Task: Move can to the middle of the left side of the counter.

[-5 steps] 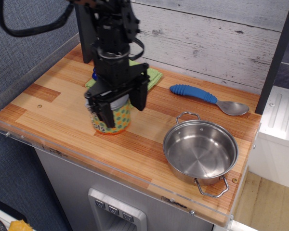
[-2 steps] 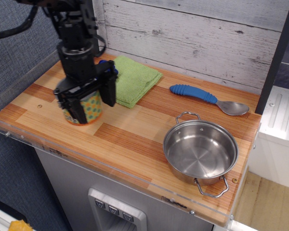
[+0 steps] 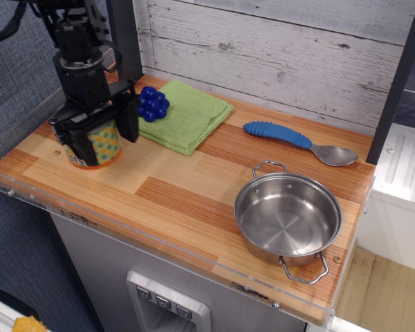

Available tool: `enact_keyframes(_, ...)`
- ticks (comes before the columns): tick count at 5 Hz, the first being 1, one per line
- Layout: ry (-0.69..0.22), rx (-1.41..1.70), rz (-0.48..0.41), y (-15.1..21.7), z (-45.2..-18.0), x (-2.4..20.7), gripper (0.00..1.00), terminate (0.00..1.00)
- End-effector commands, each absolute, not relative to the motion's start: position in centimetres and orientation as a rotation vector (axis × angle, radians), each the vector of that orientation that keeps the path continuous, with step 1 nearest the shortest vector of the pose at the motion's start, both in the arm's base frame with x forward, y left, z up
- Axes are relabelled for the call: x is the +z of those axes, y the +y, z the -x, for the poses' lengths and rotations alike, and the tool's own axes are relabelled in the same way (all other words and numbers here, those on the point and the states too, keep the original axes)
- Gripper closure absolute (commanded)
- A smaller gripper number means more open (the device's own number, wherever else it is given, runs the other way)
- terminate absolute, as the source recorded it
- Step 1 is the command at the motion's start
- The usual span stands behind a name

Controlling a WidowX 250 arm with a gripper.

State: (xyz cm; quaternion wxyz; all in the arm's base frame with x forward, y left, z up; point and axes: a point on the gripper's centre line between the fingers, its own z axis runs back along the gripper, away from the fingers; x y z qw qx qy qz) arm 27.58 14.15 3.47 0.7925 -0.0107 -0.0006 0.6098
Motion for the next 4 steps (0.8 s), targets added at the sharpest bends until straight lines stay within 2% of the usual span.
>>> enact_keyframes(1, -0.008, 1.344, -0.025, 17.88, -29.14, 3.92, 0.0, 0.0)
enact_keyframes(4, -0.027, 1.341, -0.044, 18.51, -29.38, 4.8, 0.0, 0.0)
